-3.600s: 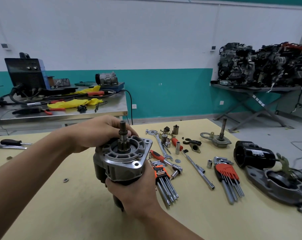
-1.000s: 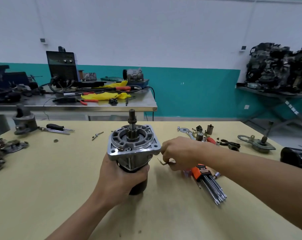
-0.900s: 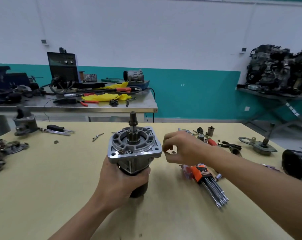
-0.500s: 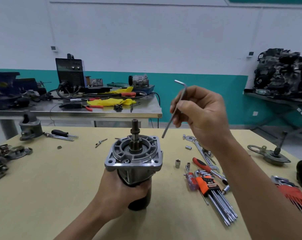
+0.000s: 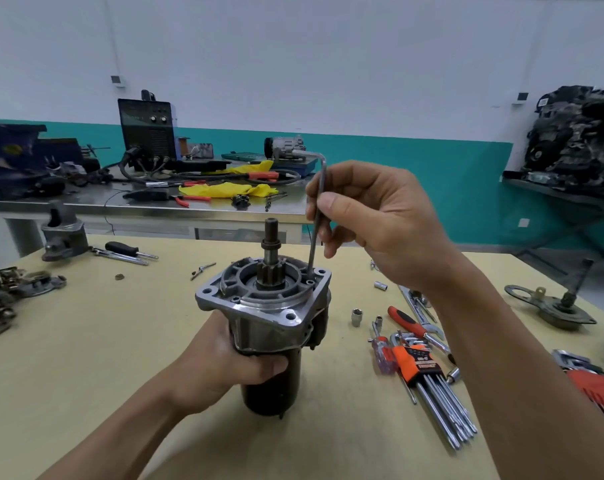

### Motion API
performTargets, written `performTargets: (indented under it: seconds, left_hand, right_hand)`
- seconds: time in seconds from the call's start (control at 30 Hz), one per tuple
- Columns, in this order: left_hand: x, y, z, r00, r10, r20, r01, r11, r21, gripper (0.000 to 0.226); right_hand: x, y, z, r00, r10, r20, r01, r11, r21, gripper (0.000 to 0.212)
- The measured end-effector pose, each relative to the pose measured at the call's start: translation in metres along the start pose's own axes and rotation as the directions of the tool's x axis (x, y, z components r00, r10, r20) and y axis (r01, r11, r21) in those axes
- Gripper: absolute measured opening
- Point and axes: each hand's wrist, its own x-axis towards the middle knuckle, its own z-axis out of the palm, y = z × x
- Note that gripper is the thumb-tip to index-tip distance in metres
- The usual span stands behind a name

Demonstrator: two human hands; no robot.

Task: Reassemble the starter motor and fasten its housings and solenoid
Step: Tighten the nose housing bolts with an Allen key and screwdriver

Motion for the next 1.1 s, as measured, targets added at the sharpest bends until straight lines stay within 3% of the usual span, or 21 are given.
performTargets:
  seconds: [0.27,0.77,1.1]
  left_hand:
    - [0.0020,-0.0047,-0.0013,0.999,0.001,0.033,0.001,0.998,-0.057,0.062]
    - [0.0022,-0.0096,-0.0019,0.999,0.020,0.047,-0.014,0.994,-0.113,0.064]
    - [0.0016,-0.0094,-0.0009,1.000,0.015,0.024,-0.012,0.993,-0.118,0.063]
  right_hand:
    - [-0.0019,0.0017,-0.0021,0.998,0.023,0.050,-0.022,0.999,-0.028,0.015]
    - [-0.0055,-0.0014,-0.0046,1.000,-0.002,0.014,0.002,1.000,0.004,0.012]
    - [-0.0069,0.0002,-0.0049,0.999,0.017,0.030,-0.014,0.994,-0.104,0.009]
